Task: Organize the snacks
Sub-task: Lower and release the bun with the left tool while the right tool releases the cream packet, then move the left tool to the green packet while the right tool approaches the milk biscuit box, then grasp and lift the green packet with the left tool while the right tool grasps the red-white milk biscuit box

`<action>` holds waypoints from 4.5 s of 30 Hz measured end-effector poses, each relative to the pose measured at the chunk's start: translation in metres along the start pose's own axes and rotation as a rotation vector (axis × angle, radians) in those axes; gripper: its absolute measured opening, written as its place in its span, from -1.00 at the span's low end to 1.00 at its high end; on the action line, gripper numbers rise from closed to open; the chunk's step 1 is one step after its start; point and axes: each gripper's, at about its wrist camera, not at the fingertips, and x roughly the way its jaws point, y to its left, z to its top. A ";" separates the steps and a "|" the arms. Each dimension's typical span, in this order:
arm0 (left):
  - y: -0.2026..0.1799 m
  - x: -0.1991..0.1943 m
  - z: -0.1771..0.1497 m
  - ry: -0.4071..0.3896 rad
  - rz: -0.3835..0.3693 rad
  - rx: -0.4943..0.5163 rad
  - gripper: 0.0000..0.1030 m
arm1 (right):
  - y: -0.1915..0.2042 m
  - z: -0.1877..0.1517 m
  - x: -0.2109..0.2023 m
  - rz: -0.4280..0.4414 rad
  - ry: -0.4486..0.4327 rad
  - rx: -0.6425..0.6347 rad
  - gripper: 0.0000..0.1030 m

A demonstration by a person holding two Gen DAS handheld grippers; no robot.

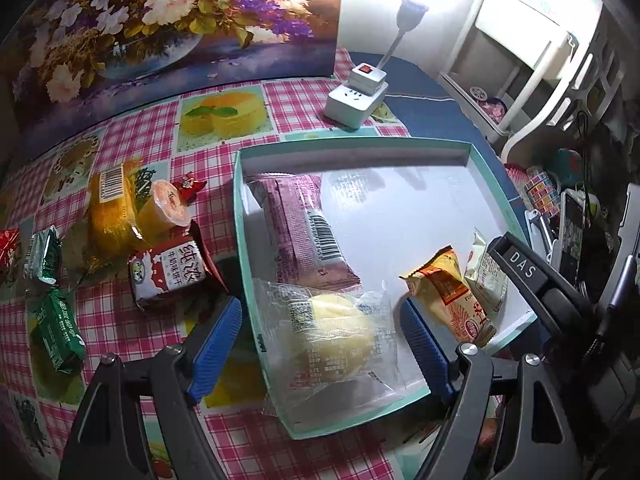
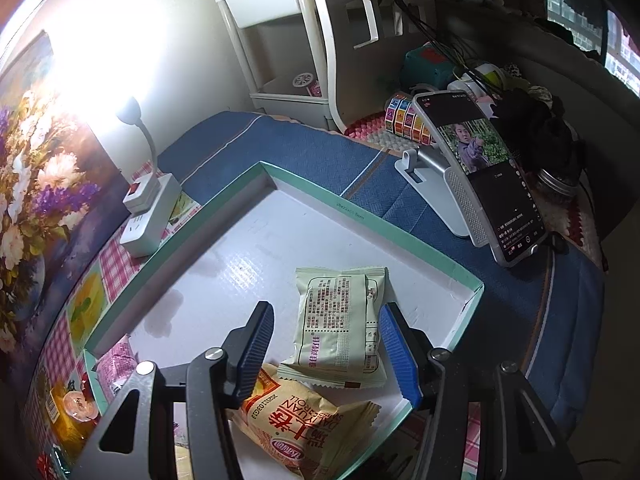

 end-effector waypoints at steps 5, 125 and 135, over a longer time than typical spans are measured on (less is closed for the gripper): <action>0.021 -0.003 0.001 -0.017 0.016 -0.083 0.60 | 0.002 -0.002 0.001 0.003 0.004 -0.010 0.16; 0.261 -0.001 -0.046 0.011 0.265 -0.831 -0.19 | 0.218 -0.163 -0.017 0.491 0.165 -0.918 0.35; 0.257 -0.017 -0.038 -0.049 0.252 -0.813 -0.20 | 0.215 -0.153 -0.025 0.516 0.191 -0.866 0.27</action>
